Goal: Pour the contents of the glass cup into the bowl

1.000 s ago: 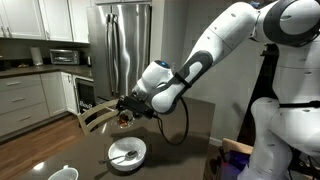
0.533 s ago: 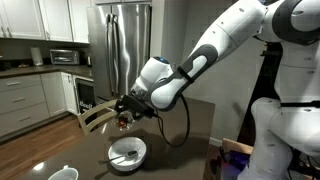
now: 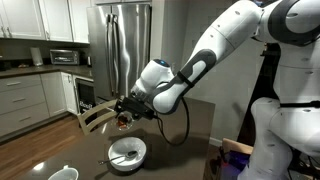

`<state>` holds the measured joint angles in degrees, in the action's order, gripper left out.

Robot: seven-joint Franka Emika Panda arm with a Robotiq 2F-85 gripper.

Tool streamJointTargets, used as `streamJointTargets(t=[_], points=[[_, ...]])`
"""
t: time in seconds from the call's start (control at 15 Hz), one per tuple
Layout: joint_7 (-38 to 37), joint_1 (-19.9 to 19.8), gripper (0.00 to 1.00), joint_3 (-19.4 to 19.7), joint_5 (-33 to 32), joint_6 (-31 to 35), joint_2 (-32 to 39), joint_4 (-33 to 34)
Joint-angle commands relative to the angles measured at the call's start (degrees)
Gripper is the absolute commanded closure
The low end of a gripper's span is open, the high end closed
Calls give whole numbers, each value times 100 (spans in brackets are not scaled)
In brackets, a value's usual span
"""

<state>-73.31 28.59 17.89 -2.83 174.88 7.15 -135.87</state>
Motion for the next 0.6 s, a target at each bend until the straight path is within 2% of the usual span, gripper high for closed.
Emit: streamJointTargets(t=[0.0, 0.13, 0.2, 0.27, 0.33, 0.4, 0.53], points=[[-624, 451, 58, 838, -1175, 1081, 413, 108], [-642, 1017, 58, 1653, -1365, 1599, 725, 257], [-533, 1342, 58, 2025, -1207, 1781, 844, 271], [-462, 1572, 58, 2232, -995, 1816, 895, 242], [-435, 1121, 58, 1795, -1129, 1564, 659, 95], [-435, 1229, 33, 1918, -1123, 1582, 717, 107], [-435, 1210, 33, 1869, -1123, 1577, 743, 101]])
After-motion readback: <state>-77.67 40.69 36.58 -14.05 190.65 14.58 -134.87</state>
